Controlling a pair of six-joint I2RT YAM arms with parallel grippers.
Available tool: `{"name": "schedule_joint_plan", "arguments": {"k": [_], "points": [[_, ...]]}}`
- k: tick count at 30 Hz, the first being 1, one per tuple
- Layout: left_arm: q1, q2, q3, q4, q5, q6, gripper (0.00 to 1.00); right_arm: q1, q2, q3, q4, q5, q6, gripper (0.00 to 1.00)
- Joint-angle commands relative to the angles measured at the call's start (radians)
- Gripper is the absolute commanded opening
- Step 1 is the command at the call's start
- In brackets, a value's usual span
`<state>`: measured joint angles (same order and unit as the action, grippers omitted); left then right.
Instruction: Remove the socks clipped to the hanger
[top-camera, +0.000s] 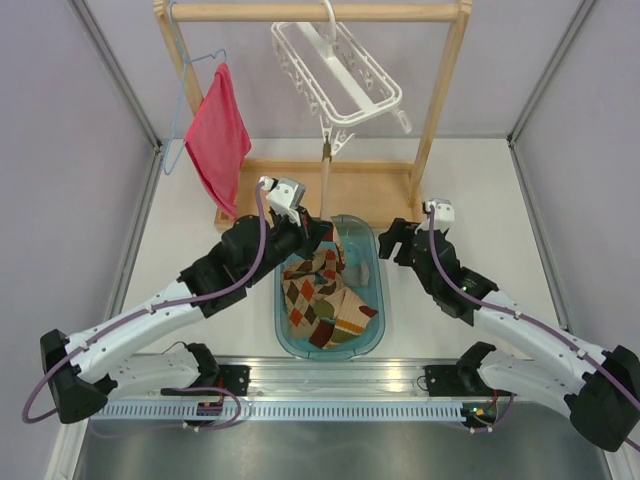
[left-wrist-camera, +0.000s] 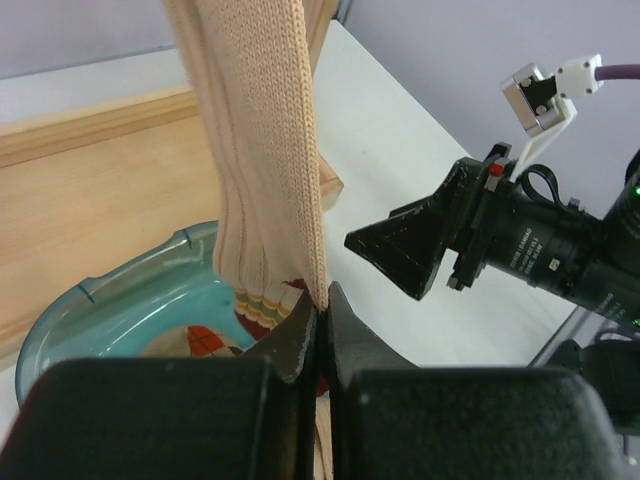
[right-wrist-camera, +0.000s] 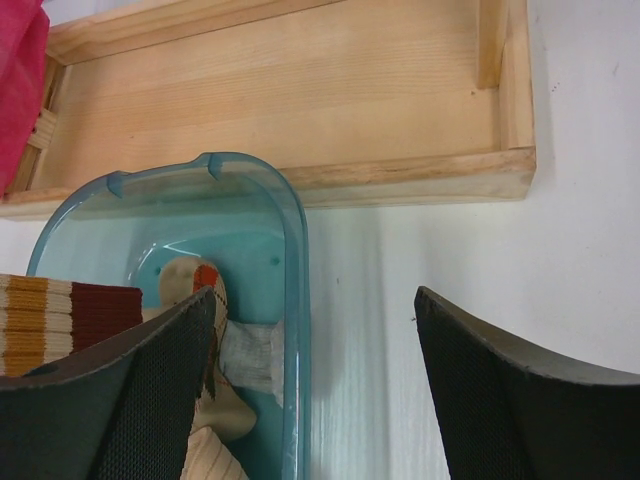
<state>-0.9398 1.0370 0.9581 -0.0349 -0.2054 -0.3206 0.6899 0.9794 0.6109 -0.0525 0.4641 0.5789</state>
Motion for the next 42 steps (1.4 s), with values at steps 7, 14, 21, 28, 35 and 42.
{"name": "schedule_joint_plan", "arguments": {"k": [7,14,21,28,35,42], "points": [[-0.024,-0.115,0.085,-0.178,0.003,0.104,0.02,0.023,-0.033,0.095,-0.035,-0.108,-0.065,0.83],[-0.024,-0.100,0.111,-0.204,0.035,0.104,0.02,0.157,0.039,0.410,-0.099,-0.117,-0.159,0.82],[-0.024,-0.117,0.105,-0.221,0.028,0.100,0.02,0.258,0.125,0.690,-0.162,-0.105,-0.182,0.82],[-0.024,-0.121,0.099,-0.223,0.018,0.107,0.02,0.301,0.183,0.846,-0.130,-0.180,-0.179,0.82],[-0.024,-0.100,0.103,-0.221,0.020,0.107,0.02,0.344,0.312,0.984,-0.129,-0.216,-0.197,0.82],[-0.022,-0.097,0.103,-0.221,0.020,0.107,0.02,0.352,0.395,1.070,-0.130,-0.160,-0.217,0.83]]}}
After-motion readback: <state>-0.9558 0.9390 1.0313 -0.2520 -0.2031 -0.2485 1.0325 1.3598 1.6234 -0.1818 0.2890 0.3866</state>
